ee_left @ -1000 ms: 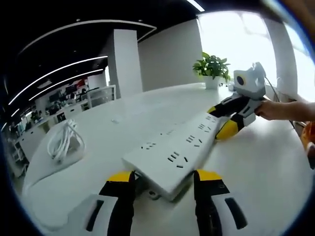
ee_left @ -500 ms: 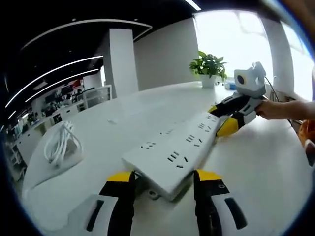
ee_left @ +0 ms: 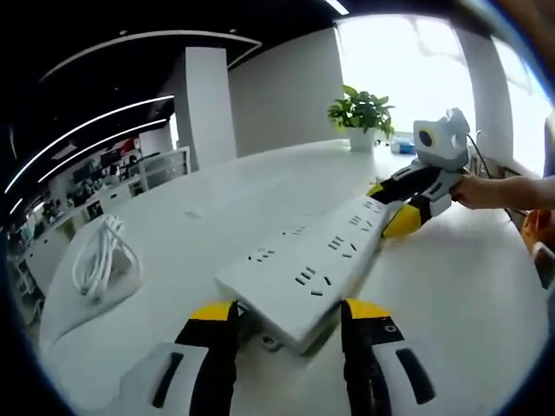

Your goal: Straighten the power strip on the desk, plug the charger into it

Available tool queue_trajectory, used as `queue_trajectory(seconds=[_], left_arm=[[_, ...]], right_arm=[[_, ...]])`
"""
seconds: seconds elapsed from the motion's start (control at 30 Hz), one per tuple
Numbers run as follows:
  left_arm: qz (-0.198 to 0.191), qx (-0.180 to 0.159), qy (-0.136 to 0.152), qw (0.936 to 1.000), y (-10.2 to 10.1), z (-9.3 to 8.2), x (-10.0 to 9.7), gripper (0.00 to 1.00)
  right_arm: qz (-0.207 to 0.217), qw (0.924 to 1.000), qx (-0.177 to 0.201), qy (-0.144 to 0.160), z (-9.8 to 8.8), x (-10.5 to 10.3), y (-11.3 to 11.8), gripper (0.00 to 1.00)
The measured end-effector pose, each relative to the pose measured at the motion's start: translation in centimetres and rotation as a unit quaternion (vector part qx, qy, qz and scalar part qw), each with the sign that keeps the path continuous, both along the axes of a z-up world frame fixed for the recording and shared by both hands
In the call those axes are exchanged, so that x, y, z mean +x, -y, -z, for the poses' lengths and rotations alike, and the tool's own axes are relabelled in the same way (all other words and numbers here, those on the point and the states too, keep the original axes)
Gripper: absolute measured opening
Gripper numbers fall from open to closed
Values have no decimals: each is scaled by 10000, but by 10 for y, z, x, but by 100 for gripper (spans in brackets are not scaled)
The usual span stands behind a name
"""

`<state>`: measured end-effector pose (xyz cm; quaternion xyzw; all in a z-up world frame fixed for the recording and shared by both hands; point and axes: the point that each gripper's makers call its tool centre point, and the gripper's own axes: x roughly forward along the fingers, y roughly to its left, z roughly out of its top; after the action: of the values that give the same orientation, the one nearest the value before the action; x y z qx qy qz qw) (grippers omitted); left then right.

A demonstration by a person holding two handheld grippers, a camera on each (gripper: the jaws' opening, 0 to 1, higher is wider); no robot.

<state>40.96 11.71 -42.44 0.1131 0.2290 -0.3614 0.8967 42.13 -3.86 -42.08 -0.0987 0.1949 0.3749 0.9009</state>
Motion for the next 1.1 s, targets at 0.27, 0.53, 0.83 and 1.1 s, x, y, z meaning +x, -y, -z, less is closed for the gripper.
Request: queue_trajectory(seconds=[0.27,0.53,0.83,1.1], left_arm=[[-43,-14,0,10000,1,0,0,47],[-69,-38,22,10000,3,0,4,47],[-100,-61,14,9999,5,0,6,47],[-83,-86,41,9999,6,1,7,47]], right_arm=[[-12,10000,1,19,0,2,1,41],[16,10000,-31,47,0,5,4,41],[19,10000,-45,57,0,8,6,41],[54,10000,-47,62,1,9,7,41]])
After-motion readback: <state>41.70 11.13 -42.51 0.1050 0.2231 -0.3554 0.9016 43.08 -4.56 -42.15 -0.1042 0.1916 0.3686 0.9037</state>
